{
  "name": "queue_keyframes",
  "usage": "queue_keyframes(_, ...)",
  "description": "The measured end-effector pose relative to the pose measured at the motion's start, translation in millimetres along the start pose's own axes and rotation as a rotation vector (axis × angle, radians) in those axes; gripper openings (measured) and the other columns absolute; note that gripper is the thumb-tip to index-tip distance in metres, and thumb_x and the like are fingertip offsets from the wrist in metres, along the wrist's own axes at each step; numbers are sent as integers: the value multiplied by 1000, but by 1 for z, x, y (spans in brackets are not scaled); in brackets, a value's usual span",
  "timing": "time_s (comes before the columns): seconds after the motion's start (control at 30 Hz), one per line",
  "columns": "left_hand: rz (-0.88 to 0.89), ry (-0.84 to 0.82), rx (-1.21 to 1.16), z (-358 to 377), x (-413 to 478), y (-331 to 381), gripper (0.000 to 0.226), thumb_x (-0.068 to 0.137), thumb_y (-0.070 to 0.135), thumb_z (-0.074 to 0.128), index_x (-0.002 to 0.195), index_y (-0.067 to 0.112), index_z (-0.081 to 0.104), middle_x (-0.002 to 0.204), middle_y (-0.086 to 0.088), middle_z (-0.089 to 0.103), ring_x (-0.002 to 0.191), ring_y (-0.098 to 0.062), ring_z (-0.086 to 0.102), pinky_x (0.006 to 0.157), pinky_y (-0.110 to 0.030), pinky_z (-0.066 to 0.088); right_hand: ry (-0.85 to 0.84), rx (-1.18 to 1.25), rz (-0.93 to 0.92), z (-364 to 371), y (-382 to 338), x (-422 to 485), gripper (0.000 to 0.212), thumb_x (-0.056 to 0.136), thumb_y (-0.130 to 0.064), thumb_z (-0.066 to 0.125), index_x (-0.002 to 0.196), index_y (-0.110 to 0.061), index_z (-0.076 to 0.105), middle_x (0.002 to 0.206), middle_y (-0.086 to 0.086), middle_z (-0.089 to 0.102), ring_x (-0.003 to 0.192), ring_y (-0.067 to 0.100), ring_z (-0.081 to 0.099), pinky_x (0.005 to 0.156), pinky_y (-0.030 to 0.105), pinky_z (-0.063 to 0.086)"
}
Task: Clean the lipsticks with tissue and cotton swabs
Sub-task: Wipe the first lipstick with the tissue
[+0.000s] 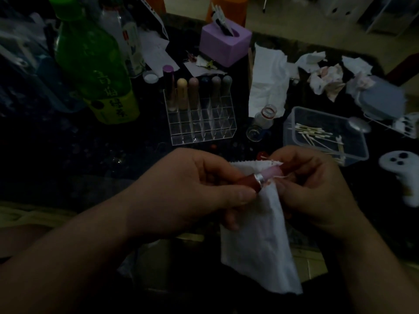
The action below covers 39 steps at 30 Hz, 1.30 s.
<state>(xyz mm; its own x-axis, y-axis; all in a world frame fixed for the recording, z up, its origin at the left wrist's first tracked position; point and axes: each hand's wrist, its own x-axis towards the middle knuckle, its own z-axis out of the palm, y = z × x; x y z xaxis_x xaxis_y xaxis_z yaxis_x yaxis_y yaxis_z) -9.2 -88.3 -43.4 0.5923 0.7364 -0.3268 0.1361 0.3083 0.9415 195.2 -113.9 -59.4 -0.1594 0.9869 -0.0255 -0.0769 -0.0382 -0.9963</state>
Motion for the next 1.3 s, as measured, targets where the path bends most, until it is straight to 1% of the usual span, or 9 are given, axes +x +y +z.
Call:
queue_keyframes(0.1, 152, 199, 200, 5, 2, -7, 25, 61, 27, 84, 82, 21, 74, 84, -1, 77, 77, -20, 76, 73, -42, 63, 12, -8, -7, -1, -1, 0, 34, 63, -43, 87, 81, -19, 73, 68, 11, 68, 57, 30, 60, 49, 32, 53)
queue_keyframes(0.17, 164, 165, 234, 7, 3, -11, 26, 64, 35, 83, 85, 27, 70, 89, 2, 77, 82, -17, 75, 77, -43, 62, 18, -20, -3, -2, -2, 0, 35, 63, -44, 87, 81, -18, 73, 68, 14, 67, 58, 34, 58, 49, 32, 52)
queue_keyframes(0.3, 43, -47, -99, 6, 5, -8, 17, 88, 32, 64, 89, 18, 75, 81, -8, 73, 72, -24, 68, 70, -31, 57, 14, 29, 9, -2, -4, 0, 35, 64, -40, 87, 81, -14, 72, 69, 11, 69, 57, 32, 60, 49, 32, 53)
queue_keyframes(0.4, 149, 22, -43, 5, 7, -10, 16, 86, 24, 70, 89, 10, 76, 82, -10, 75, 69, -23, 70, 66, -26, 57, 31, 7, 8, -4, -2, 0, 37, 64, -39, 88, 81, -12, 71, 70, 20, 67, 59, 37, 61, 51, 39, 54)
queue_keyframes(0.53, 297, 150, 42, 8, 5, -12, 22, 70, 15, 76, 91, 20, 74, 95, 3, 78, 89, -12, 75, 77, -24, 59, 53, 22, 2, -6, 0, -2, 35, 62, -41, 89, 80, -17, 72, 69, 30, 61, 58, 41, 55, 51, 40, 50)
queue_keyframes(0.67, 304, 181, 76, 10, 5, -13, 18, 75, 21, 79, 93, 19, 74, 93, 1, 77, 87, -11, 74, 76, -21, 57, 50, 64, -9, -5, -2, -2, 31, 60, -42, 88, 77, -21, 73, 62, 10, 65, 47, 25, 55, 43, 23, 47)
queue_keyframes(0.83, 207, 59, -92, 9, 7, -10, 15, 91, 22, 68, 92, 11, 77, 76, -7, 73, 64, -21, 67, 62, -21, 52, 55, 72, -24, -7, -2, -1, 31, 60, -41, 89, 76, -20, 73, 59, 8, 64, 43, 15, 58, 40, 21, 45)
queue_keyframes(1.0, 375, 215, 96, 9, 6, -10, 26, 72, 17, 77, 97, 21, 75, 95, 7, 78, 90, -9, 74, 78, -18, 56, 19, 152, -65, -6, -2, -2, 14, 67, -11, 81, 76, -17, 72, 56, 3, 65, 37, 9, 57, 41, 15, 45)
queue_keyframes(1.3, 279, 193, 47, 8, 6, -9, 17, 82, 24, 69, 95, 18, 79, 85, -4, 77, 74, -17, 74, 70, -22, 56, 55, 96, -47, -5, -1, 0, 24, 61, -33, 88, 76, -22, 73, 58, 3, 67, 41, 12, 59, 42, 18, 45)
